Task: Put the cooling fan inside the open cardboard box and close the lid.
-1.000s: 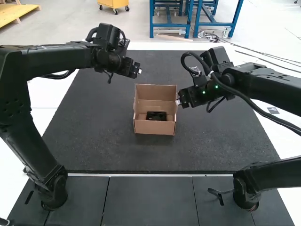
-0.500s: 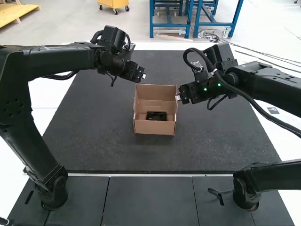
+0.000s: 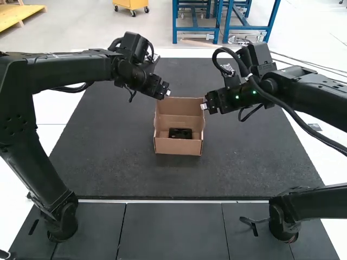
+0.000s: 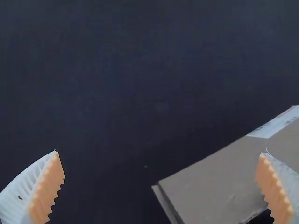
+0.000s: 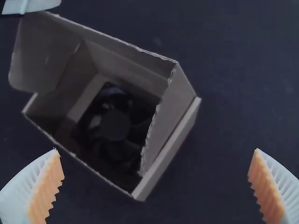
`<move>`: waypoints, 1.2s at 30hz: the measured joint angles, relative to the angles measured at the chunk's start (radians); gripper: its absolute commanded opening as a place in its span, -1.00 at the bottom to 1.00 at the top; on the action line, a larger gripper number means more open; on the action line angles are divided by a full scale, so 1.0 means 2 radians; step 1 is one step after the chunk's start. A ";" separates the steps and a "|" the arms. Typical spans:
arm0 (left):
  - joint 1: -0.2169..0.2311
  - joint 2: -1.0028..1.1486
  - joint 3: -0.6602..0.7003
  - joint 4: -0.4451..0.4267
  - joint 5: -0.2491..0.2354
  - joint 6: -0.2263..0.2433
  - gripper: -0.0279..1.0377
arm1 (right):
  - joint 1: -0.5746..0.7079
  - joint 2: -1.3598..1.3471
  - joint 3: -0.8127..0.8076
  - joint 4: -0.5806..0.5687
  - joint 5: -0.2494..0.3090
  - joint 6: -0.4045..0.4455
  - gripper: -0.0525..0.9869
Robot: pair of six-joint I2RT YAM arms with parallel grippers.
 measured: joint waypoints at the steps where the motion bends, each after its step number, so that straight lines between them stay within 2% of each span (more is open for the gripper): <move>1: 0.000 0.000 0.000 -0.005 0.000 0.000 0.86 | 0.000 0.000 0.000 0.000 0.000 0.000 0.84; 8: 0.000 -0.001 -0.007 -0.016 0.000 0.000 0.86 | 0.000 0.000 0.002 -0.002 -0.006 0.000 0.84; 19: 0.000 -0.017 -0.059 -0.020 0.005 0.000 0.86 | 0.000 0.000 0.006 -0.003 -0.013 0.000 0.84; 28: -0.003 -0.031 -0.107 0.010 0.007 -0.002 0.86 | 0.000 0.000 0.006 -0.004 -0.014 0.000 0.84; 36: -0.006 -0.031 -0.118 0.025 0.008 -0.008 0.86 | 0.000 0.000 0.006 -0.003 -0.019 0.001 0.84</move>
